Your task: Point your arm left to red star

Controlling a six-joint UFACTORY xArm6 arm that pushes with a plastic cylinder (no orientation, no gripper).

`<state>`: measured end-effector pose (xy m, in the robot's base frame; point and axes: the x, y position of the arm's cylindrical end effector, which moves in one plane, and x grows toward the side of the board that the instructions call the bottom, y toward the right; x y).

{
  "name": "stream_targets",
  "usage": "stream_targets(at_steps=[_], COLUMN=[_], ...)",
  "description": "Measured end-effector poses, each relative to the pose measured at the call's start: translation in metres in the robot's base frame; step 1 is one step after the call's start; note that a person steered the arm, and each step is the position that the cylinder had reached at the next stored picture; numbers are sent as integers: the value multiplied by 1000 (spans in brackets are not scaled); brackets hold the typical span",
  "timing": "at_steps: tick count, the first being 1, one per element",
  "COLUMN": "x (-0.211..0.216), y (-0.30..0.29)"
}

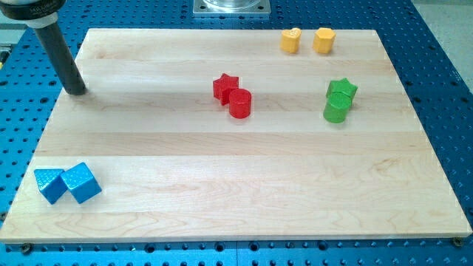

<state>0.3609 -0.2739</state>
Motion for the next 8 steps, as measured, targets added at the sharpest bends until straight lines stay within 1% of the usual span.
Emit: stream_targets(at_steps=[8], x=[1], y=[1])
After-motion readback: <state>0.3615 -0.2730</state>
